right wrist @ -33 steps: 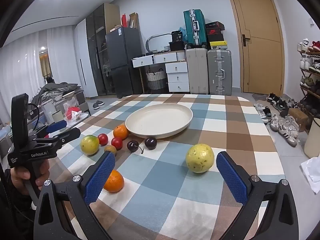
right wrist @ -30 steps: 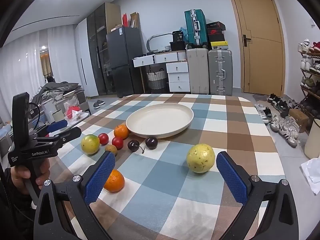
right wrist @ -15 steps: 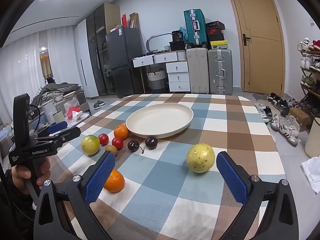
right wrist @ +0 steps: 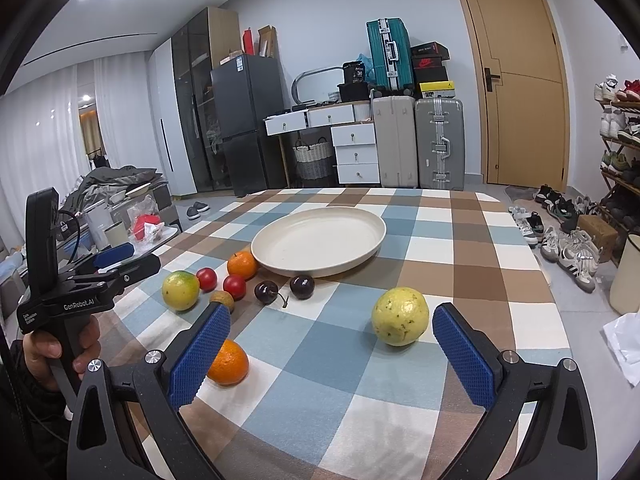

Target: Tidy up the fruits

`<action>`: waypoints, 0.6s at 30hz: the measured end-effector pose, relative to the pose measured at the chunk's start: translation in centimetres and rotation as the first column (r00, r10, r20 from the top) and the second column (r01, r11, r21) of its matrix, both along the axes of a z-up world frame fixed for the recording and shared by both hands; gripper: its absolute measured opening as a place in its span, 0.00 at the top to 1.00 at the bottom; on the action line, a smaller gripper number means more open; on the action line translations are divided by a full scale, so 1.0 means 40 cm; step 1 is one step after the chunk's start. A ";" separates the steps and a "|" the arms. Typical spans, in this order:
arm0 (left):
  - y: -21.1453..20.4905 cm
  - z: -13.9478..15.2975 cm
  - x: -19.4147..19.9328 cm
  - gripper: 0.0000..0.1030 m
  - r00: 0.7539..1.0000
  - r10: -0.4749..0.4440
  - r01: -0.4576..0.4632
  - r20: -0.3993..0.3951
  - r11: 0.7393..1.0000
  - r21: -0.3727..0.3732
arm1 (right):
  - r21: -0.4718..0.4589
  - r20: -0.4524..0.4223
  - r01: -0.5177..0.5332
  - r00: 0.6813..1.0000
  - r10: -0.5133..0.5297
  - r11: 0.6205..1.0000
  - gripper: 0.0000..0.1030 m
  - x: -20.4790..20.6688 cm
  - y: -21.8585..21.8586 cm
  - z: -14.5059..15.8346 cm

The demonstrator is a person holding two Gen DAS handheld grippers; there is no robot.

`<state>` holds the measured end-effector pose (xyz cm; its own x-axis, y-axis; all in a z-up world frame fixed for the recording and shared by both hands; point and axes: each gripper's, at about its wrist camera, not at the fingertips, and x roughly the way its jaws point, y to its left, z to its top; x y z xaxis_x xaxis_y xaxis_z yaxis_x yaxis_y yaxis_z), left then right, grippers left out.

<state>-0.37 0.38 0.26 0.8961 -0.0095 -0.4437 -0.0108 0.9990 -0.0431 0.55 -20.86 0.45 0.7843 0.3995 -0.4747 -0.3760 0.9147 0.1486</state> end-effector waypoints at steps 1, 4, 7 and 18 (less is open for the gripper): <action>-0.001 -0.002 0.002 0.01 1.000 0.000 0.000 0.001 1.000 -0.002 | 0.000 0.000 -0.001 1.000 0.001 1.000 0.00 0.000 0.000 0.000; -0.001 -0.003 0.003 0.01 1.000 0.001 -0.001 0.001 1.000 -0.004 | 0.002 0.002 -0.001 1.000 0.001 1.000 0.00 0.000 0.000 -0.001; -0.001 -0.003 0.003 0.01 1.000 0.001 -0.001 0.001 1.000 -0.004 | 0.004 0.002 0.002 1.000 -0.002 1.000 0.00 0.000 0.001 0.000; -0.001 -0.003 0.004 0.01 1.000 0.001 -0.001 0.001 1.000 -0.006 | 0.005 0.000 -0.002 1.000 0.002 1.000 0.00 -0.001 0.001 0.001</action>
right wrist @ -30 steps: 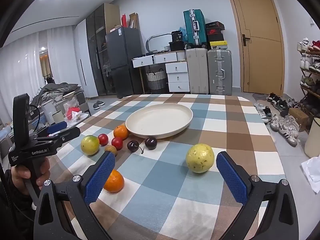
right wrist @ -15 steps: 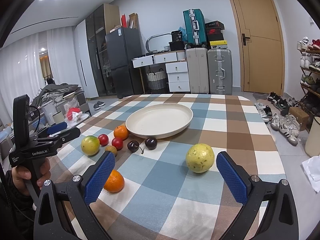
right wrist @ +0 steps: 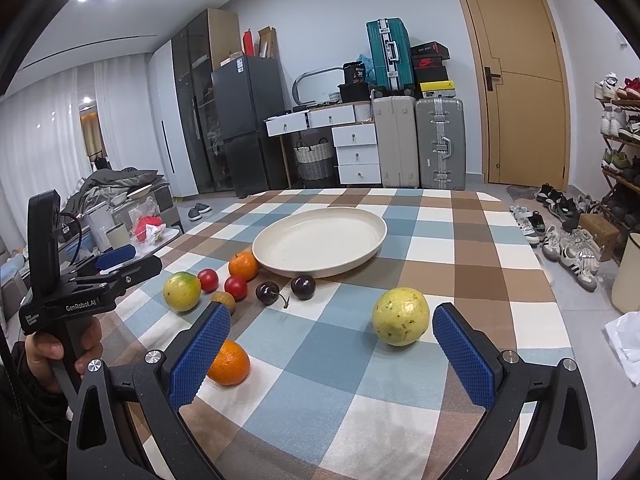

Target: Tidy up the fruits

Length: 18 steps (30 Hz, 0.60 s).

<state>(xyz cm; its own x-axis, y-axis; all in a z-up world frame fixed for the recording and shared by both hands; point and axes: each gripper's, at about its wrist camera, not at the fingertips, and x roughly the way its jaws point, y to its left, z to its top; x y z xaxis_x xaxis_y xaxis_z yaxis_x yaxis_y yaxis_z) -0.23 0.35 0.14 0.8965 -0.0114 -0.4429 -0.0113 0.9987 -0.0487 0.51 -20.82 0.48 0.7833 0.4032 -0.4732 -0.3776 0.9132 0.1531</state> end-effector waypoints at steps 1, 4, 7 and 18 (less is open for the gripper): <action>0.000 0.000 0.000 0.01 1.000 0.001 -0.001 0.000 1.000 0.000 | 0.001 -0.001 0.000 1.000 0.000 1.000 0.00 0.000 0.000 -0.001; 0.001 0.000 -0.001 0.01 1.000 0.000 0.000 0.000 1.000 -0.001 | 0.000 -0.003 0.000 1.000 0.000 1.000 0.00 0.000 0.002 -0.002; 0.000 0.000 0.000 0.01 1.000 -0.001 0.001 -0.001 1.000 -0.002 | -0.002 -0.004 0.000 1.000 0.000 1.000 0.00 0.001 0.001 -0.003; 0.000 -0.001 0.000 0.01 1.000 0.001 -0.001 -0.001 1.000 -0.002 | -0.009 -0.023 -0.004 1.000 0.004 1.000 0.00 0.010 0.008 -0.006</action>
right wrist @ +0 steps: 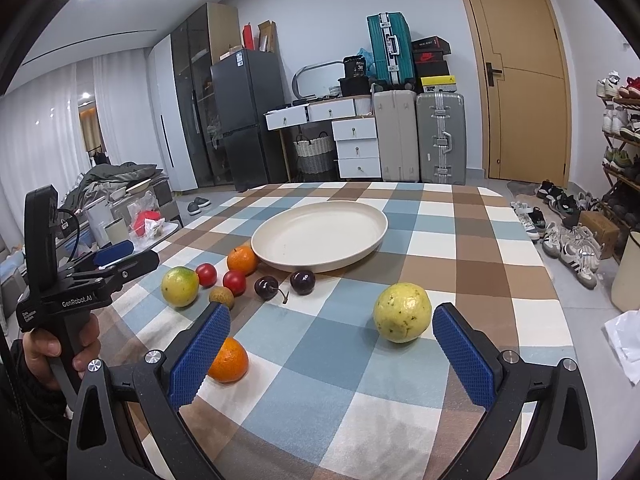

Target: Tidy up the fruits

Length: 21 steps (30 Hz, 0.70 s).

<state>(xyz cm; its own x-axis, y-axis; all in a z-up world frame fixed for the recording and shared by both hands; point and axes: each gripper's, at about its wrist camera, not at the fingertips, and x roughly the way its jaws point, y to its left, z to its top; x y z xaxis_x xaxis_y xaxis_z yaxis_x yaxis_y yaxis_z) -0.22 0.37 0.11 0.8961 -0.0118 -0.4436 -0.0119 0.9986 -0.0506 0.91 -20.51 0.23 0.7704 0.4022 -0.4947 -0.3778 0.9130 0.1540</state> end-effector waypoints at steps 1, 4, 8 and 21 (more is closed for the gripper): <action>0.000 0.000 0.000 0.01 1.000 0.001 -0.001 0.000 1.000 0.000 | -0.001 0.000 0.001 1.000 -0.001 1.000 0.00 0.000 0.000 0.000; 0.001 0.000 0.000 0.01 1.000 0.000 0.000 -0.002 1.000 -0.002 | -0.008 0.001 0.003 1.000 -0.003 1.000 0.00 0.000 0.003 0.001; 0.000 0.000 0.000 0.01 1.000 0.001 -0.001 -0.001 1.000 -0.003 | -0.011 -0.008 0.001 1.000 -0.001 1.000 0.00 0.005 0.005 -0.001; 0.005 -0.009 0.005 0.01 1.000 -0.008 0.007 -0.013 1.000 -0.016 | -0.014 -0.040 0.031 0.999 -0.032 0.999 0.00 0.020 -0.005 -0.009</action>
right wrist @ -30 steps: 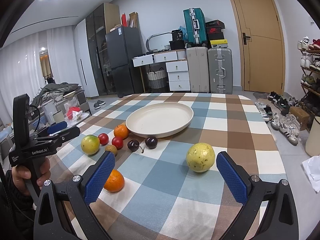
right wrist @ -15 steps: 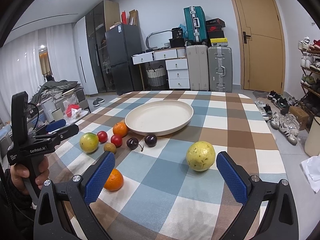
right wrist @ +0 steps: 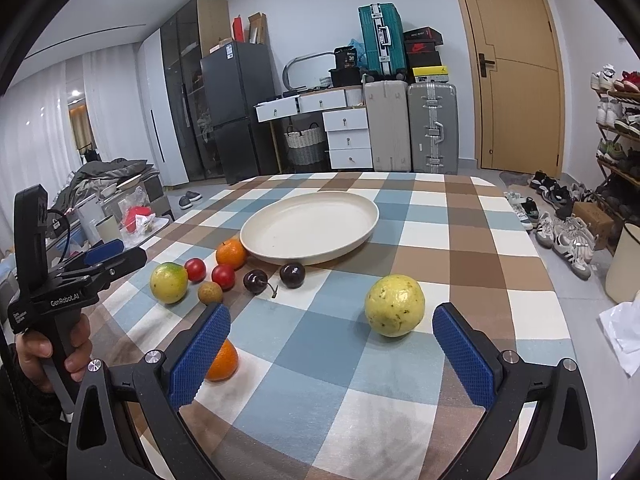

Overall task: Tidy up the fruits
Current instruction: 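Grasp the large green-yellow fruit with the left tool while the right tool grasps the large yellow fruit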

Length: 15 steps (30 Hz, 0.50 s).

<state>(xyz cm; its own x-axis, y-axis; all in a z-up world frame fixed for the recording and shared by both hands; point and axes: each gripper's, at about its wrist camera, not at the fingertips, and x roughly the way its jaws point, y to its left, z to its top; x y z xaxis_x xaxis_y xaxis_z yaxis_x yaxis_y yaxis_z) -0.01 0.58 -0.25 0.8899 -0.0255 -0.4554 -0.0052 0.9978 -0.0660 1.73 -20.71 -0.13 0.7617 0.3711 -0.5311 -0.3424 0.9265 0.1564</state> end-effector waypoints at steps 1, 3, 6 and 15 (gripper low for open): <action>-0.002 -0.002 0.005 0.01 1.000 -0.002 0.002 0.003 1.000 0.000 | 0.001 -0.002 0.002 1.000 -0.002 1.000 0.00 0.001 -0.001 -0.001; -0.006 -0.001 0.006 0.01 1.000 -0.010 0.010 0.008 1.000 -0.003 | -0.003 -0.008 0.007 1.000 -0.007 1.000 0.00 0.005 0.000 -0.003; -0.005 0.000 0.006 0.01 1.000 -0.013 0.013 0.008 1.000 -0.012 | -0.012 -0.043 -0.001 0.999 0.001 1.000 0.00 0.016 0.006 -0.012; 0.027 -0.011 0.048 0.01 0.994 0.007 -0.006 -0.113 1.000 0.005 | -0.058 -0.190 0.067 0.979 -0.077 0.996 0.00 0.094 -0.008 -0.047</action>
